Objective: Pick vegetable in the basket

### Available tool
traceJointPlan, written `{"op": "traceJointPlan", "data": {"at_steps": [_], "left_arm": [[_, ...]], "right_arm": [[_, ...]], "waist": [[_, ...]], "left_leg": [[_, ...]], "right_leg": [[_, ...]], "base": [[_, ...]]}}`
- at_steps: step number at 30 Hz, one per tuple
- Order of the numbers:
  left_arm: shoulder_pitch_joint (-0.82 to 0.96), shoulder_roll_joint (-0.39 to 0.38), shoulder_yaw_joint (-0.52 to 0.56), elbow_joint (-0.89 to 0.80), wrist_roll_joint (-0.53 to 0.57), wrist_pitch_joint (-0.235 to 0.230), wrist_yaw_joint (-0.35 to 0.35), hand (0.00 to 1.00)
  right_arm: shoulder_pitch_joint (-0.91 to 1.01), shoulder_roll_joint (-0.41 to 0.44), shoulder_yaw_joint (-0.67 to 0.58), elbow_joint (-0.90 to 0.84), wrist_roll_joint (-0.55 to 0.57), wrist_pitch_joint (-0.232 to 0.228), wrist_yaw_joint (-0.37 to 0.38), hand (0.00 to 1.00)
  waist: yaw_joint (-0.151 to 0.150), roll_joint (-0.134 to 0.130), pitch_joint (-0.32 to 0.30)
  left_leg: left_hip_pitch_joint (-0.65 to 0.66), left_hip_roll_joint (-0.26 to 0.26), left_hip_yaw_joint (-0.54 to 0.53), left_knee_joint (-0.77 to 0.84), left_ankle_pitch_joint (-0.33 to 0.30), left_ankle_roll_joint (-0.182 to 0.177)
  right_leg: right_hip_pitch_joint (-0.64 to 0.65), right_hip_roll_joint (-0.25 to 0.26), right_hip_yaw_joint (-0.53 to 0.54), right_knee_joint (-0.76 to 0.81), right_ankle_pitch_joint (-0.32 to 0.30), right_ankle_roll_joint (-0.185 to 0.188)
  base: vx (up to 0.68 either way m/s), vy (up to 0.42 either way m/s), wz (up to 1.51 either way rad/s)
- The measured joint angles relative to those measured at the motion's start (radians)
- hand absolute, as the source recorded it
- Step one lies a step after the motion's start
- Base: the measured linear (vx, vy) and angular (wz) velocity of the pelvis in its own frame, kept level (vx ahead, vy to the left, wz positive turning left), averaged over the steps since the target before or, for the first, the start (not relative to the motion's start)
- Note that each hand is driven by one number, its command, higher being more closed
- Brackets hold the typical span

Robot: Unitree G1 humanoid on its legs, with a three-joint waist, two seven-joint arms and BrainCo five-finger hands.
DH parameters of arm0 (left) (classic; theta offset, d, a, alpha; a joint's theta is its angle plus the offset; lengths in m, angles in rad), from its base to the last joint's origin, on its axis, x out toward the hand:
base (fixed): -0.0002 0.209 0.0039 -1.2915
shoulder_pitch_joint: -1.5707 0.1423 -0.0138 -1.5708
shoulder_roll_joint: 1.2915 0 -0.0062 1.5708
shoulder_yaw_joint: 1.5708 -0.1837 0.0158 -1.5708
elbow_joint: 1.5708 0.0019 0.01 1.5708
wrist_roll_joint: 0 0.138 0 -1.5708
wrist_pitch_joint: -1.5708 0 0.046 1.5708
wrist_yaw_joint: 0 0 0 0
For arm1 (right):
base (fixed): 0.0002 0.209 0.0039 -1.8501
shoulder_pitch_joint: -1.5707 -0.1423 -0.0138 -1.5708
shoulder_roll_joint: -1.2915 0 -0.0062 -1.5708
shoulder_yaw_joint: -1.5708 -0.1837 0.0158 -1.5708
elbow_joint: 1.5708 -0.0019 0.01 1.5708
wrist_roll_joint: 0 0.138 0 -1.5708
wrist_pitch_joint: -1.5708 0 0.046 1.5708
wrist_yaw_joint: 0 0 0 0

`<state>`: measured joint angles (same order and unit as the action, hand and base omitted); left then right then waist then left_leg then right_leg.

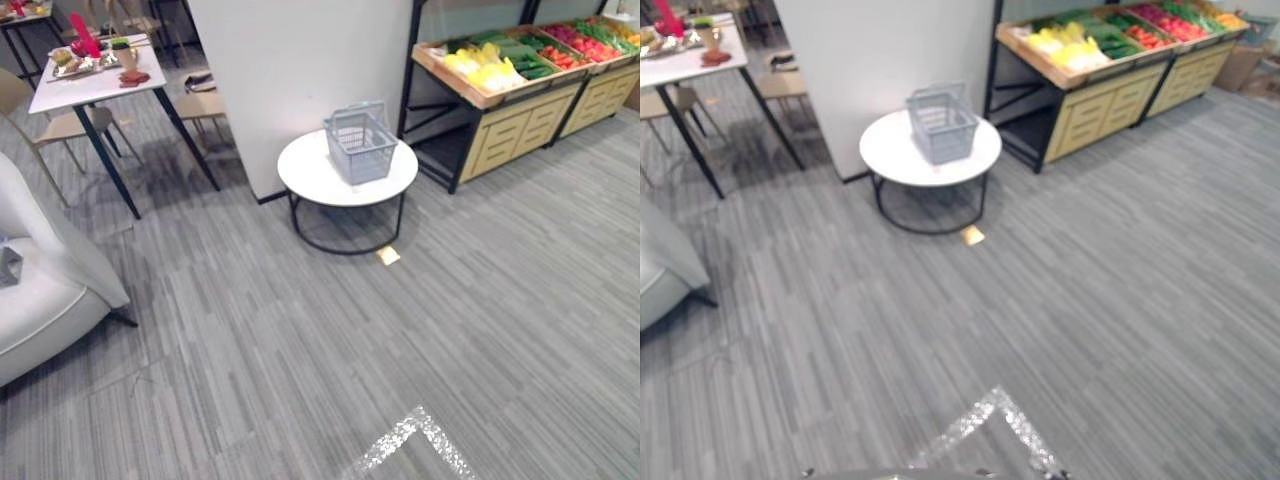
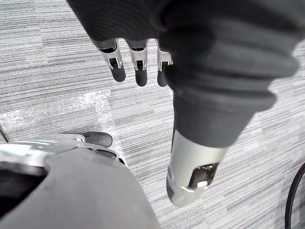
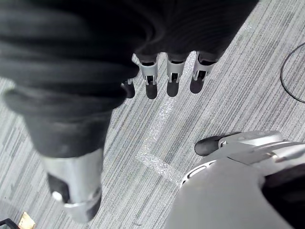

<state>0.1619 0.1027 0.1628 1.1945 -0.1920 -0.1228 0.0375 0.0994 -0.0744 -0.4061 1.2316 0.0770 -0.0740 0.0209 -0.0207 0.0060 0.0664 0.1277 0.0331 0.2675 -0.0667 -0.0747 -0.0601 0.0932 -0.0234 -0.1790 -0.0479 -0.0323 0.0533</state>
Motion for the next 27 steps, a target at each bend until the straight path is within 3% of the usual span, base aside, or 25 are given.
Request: {"op": "traceJointPlan", "data": {"at_steps": [5,27], "left_arm": [[-0.001,-0.003,-0.006,-0.001,-0.001,-0.001,0.003,0.0],[-0.001,0.004,-0.038,-0.004,0.0,-0.031,0.017,0.0]], "right_arm": [[-0.017,0.003,-0.019,-0.003,0.001,0.0,-0.017,0.0],[-0.018,0.005,-0.014,-0.008,0.063,-0.023,-0.013,0.0]], "waist": [[0.0,0.009,0.013],[0.0,0.003,0.017]], "left_leg": [[0.03,0.009,0.009,0.003,-0.006,-0.01],[0.018,0.01,-0.004,-0.008,0.003,0.005]], "right_leg": [[0.021,0.005,-0.002,0.007,-0.007,0.015],[0.016,0.007,-0.038,0.0,-0.007,0.001]], "base": [[-0.03,-0.044,-0.06],[0.0,-0.026,0.03]]}}
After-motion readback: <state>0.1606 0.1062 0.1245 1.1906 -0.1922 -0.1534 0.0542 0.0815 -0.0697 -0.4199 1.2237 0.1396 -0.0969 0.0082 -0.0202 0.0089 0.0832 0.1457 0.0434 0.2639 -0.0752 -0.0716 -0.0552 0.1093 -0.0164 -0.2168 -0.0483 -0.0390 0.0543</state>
